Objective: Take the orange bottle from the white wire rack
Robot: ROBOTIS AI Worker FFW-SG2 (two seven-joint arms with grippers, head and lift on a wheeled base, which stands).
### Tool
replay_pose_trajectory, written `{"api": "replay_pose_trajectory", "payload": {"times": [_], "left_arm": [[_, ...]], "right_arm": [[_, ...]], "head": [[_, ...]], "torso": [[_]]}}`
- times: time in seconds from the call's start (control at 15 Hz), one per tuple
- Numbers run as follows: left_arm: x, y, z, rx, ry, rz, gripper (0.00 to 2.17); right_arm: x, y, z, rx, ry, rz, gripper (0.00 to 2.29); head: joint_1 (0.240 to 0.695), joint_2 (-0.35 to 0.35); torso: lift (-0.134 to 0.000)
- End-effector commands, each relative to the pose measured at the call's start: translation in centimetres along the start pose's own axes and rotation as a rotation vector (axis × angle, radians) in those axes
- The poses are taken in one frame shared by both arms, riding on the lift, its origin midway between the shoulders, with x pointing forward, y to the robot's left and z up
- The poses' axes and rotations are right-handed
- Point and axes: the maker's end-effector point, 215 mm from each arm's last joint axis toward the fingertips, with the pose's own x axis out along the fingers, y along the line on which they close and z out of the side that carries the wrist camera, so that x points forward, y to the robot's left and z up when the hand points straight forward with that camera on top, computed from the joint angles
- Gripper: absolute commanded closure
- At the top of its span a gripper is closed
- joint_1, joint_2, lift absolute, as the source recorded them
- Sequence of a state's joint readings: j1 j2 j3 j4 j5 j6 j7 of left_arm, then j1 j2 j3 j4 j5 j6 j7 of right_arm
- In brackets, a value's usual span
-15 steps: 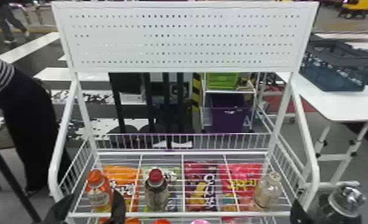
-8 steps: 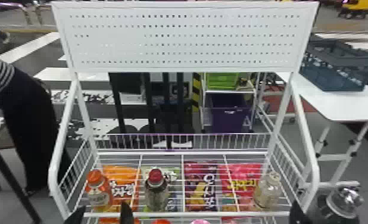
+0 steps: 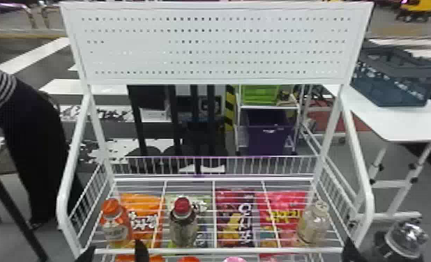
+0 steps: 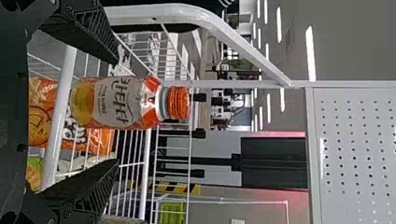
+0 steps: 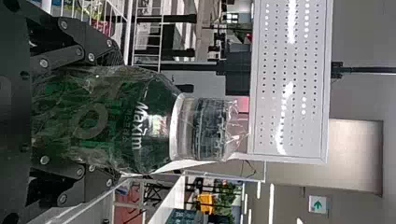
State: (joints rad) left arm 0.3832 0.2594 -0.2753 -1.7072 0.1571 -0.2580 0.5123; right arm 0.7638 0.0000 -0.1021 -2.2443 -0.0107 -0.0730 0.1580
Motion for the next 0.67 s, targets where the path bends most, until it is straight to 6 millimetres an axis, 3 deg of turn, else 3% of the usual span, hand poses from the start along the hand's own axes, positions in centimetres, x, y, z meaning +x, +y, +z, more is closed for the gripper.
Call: {"api": "replay_pose_trajectory", "payload": {"times": [0.0,0.6], "left_arm": [[0.8,0.2,-0.3,0.004,-0.01,-0.006,0.14],[4.9,0.6,-1.3,0.047,-0.013,0.0,0.14]], "right_arm": [[-0.1,0.0,-0.1,0.0,0.002,-0.001,0.83],[-1.0,-0.9,0.4,-0.016,-0.002,-0.014,0.83]], "head": [[0.499,0.0],[0.499,0.0]], "torso": [[0.0],[0.0]]}}
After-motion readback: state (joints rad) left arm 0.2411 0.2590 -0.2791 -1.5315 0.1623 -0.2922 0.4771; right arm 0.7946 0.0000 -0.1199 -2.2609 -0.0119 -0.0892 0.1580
